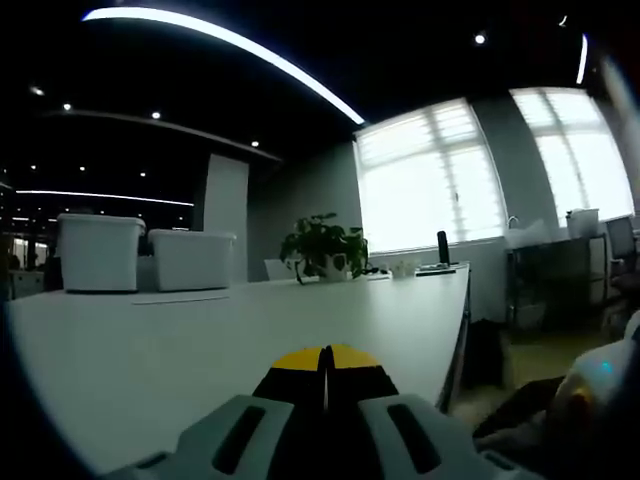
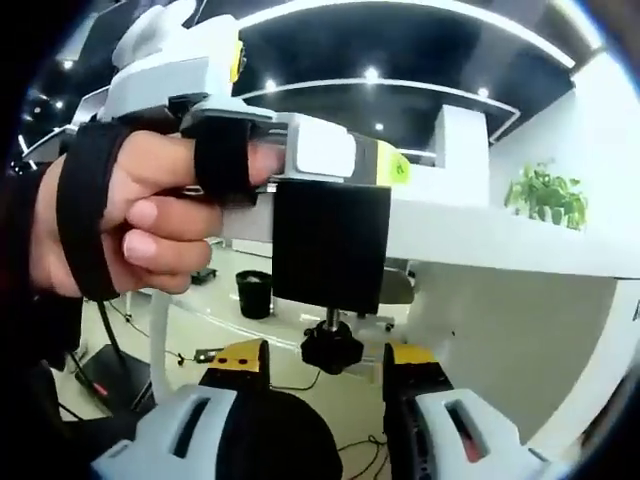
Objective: Clamp the fixed fixture on the desktop, loosen the retaining clip, secure it to the edge of the desk, and tighten the retaining clip.
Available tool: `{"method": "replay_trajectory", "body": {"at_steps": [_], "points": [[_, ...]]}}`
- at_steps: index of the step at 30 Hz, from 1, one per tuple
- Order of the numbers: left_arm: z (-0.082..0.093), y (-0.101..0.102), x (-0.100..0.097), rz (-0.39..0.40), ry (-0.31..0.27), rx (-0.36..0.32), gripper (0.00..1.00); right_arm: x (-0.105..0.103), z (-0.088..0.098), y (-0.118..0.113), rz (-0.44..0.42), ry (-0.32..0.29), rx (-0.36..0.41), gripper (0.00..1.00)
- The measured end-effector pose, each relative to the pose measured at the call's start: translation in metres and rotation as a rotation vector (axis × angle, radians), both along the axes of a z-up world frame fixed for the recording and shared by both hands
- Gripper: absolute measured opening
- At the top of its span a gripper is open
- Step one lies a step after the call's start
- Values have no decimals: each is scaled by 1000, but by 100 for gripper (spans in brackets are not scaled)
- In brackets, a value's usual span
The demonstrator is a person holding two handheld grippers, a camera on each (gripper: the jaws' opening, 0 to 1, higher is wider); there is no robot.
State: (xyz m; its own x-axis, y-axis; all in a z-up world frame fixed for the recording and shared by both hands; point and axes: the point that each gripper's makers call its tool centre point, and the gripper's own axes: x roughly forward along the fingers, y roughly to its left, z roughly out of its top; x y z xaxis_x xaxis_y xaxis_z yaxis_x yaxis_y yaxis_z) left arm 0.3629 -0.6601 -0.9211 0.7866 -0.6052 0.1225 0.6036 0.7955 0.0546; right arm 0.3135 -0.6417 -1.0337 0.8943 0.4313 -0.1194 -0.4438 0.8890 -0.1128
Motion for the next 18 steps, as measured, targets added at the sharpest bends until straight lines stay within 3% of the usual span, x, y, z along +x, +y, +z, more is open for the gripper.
{"method": "replay_trajectory", "body": {"at_steps": [4, 10, 13, 18], "points": [[0, 0, -1, 0, -1, 0, 1, 5, -3, -4, -42, 16, -10, 40], [0, 0, -1, 0, 1, 0, 1, 13, -3, -8, -80, 11, -33, 31], [0, 0, 0, 2, 2, 0, 1, 14, -6, -3, -73, 26, -17, 25], [0, 0, 1, 3, 12, -2, 1, 14, -4, -2, -49, 18, -24, 24]]}}
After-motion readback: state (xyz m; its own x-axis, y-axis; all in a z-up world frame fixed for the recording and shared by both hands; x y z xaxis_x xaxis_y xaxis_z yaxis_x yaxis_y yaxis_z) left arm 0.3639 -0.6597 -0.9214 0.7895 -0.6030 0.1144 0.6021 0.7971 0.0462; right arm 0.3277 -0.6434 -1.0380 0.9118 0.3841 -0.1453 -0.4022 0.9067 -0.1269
